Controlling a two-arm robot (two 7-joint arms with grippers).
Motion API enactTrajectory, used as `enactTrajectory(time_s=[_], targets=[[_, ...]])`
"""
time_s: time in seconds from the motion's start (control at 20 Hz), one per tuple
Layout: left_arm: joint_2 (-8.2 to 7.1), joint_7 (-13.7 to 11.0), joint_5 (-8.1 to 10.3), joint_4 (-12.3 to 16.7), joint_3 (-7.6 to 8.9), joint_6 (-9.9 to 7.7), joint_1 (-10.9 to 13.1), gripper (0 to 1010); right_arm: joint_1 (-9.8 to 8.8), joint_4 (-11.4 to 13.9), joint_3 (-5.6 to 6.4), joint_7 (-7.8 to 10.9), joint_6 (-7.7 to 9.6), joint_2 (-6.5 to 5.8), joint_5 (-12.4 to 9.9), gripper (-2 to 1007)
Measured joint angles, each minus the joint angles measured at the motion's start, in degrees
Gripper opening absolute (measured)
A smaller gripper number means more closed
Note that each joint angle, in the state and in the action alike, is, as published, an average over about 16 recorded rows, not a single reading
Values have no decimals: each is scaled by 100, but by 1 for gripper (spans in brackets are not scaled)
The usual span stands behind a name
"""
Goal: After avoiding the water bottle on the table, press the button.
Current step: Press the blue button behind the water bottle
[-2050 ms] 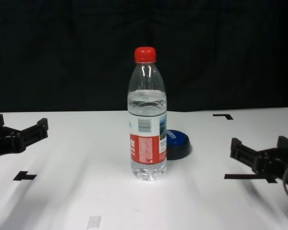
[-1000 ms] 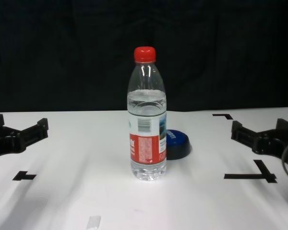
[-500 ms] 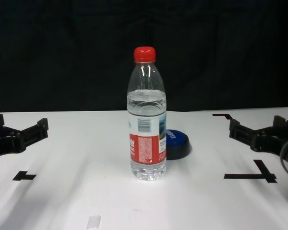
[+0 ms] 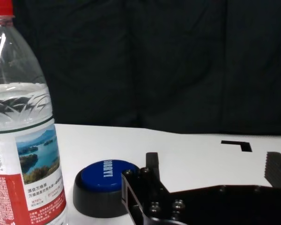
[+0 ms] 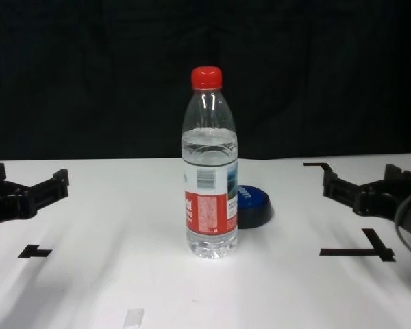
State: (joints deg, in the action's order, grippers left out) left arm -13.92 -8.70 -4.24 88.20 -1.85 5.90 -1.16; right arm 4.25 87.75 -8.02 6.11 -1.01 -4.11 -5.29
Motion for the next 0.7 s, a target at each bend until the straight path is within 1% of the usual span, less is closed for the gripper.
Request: enactTrajectory(time_s=[0.4,0.7], targets=[[0,0,0,0,0,0,0,1009,183,-197,-43,88,24,4,29,1002],[0,0,0,0,0,0,0,1009,328,-350,-75,121,40,5,35,1002]])
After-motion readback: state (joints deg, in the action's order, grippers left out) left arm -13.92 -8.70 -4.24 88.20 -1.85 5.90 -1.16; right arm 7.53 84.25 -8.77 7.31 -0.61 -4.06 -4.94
